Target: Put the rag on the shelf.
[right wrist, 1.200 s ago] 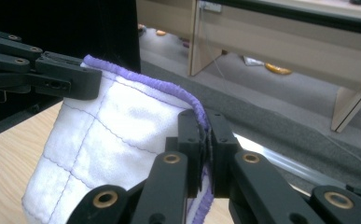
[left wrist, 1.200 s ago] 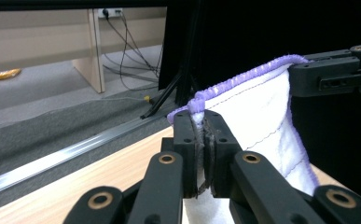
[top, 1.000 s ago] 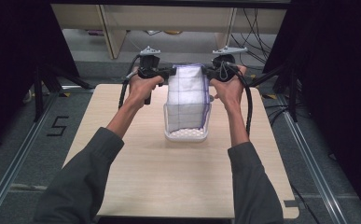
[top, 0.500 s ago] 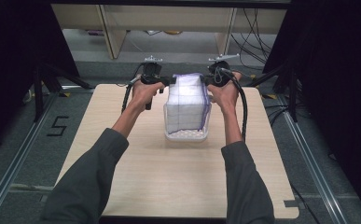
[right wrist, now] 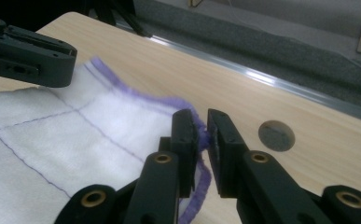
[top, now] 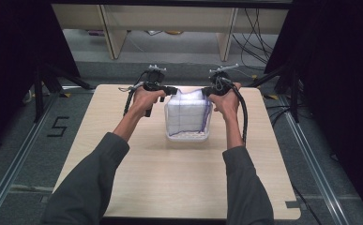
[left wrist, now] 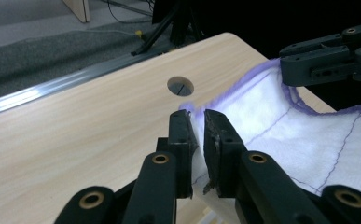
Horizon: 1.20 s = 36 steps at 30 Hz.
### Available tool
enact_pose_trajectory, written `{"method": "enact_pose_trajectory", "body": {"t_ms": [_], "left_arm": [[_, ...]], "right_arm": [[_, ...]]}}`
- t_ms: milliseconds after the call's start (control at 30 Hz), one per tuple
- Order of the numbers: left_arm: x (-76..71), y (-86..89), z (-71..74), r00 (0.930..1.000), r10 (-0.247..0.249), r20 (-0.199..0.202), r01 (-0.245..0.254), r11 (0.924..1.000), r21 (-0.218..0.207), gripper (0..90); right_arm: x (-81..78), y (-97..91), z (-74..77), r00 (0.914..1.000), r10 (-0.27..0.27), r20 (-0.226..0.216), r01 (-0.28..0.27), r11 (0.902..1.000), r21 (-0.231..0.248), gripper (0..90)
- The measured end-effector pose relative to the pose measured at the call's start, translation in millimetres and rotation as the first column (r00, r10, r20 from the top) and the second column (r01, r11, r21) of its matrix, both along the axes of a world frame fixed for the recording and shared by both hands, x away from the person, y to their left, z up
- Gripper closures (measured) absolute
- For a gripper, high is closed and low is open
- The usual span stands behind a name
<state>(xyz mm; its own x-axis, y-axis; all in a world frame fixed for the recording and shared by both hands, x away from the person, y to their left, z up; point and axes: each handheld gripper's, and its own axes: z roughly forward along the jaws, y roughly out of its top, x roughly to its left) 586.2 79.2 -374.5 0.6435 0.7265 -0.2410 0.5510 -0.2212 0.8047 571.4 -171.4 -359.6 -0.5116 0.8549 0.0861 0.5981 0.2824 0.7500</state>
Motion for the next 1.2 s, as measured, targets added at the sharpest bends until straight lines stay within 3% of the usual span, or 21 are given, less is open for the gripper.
{"method": "enact_pose_trajectory", "body": {"t_ms": [33,67,100,133,167,267,333,433,600,667,733,867,967,1033,1200], "left_arm": [[0.1,1.9,-0.5,1.0000,-0.004,0.000,0.004,1.0000,0.009,79.8],[-0.3,3.3,-2.0,0.9996,0.018,-0.023,-0.019,0.9996,-0.021,74.5],[-0.3,3.3,-2.0,0.9996,0.018,-0.023,-0.019,0.9996,-0.021,71.2],[-0.3,6.3,-1.5,0.9995,0.008,-0.031,-0.008,1.0000,0.001,69.3],[-0.7,7.0,-0.4,0.9994,0.015,-0.030,-0.015,0.9998,-0.010,67.2],[-3.7,11.8,5.3,0.9994,0.023,-0.026,-0.024,0.9995,-0.023,60.9],[-6.7,15.8,10.3,0.9997,0.019,-0.015,-0.019,0.9998,-0.001,57.3],[-10.2,20.2,14.7,0.9999,0.016,-0.005,-0.016,0.9999,-0.002,54.9],[-20.8,29.6,22.8,0.9998,-0.001,0.018,0.000,0.9999,0.013,47.9],[-28.3,35.6,24.9,0.9997,-0.013,0.023,0.012,0.9998,0.018,45.9],[-31.2,38.1,25.6,0.9996,-0.017,0.024,0.016,0.9997,0.019,44.9],[-41.4,45.0,28.4,0.9987,-0.036,0.036,0.035,0.9988,0.035,41.3],[-54.6,47.8,33.0,0.9974,-0.046,0.055,0.046,0.9989,-0.002,40.8],[-57.7,48.3,33.6,0.9974,-0.047,0.055,0.048,0.9988,-0.007,39.8],[-72.8,54.2,32.6,0.9967,-0.061,0.054,0.063,0.9977,-0.028,37.1]], "right_arm": [[0.7,-0.1,-1.4,1.0000,0.005,0.005,-0.005,0.9999,-0.013,77.9],[1.3,-1.0,-1.7,1.0000,-0.001,0.007,0.001,0.9999,-0.017,75.6],[1.3,-1.0,-1.7,1.0000,-0.001,0.007,0.001,0.9999,-0.017,75.6],[1.8,-0.5,-2.2,0.9998,-0.009,0.020,0.009,0.9999,-0.008,70.0],[0.5,-0.8,0.3,0.9999,-0.014,-0.002,0.014,0.9999,-0.002,69.3],[-1.1,-2.7,4.6,0.9995,-0.025,0.021,0.025,0.9997,0.001,65.1],[-2.7,-5.5,7.7,0.9991,-0.037,0.020,0.037,0.9993,0.009,63.6],[-6.8,-7.4,11.3,0.9982,-0.057,0.017,0.056,0.9980,0.028,60.9],[-19.4,-14.8,23.3,0.9978,-0.049,0.046,0.048,0.9986,0.024,57.1],[-23.5,-18.0,26.4,0.9973,-0.022,0.070,0.021,0.9997,0.016,56.0],[-26.8,-18.7,28.6,0.9980,-0.024,0.059,0.023,0.9995,0.022,55.9],[-39.1,-22.1,32.4,0.9964,-0.006,0.085,0.005,0.9999,0.011,53.9],[-45.8,-23.9,33.9,0.9942,0.011,0.107,-0.013,0.9998,0.015,52.5],[-49.2,-23.5,35.6,0.9961,0.005,0.088,-0.007,0.9998,0.018,51.5],[-67.2,-21.9,40.4,0.9927,0.042,0.113,-0.042,0.9991,-0.005,47.2]]}}
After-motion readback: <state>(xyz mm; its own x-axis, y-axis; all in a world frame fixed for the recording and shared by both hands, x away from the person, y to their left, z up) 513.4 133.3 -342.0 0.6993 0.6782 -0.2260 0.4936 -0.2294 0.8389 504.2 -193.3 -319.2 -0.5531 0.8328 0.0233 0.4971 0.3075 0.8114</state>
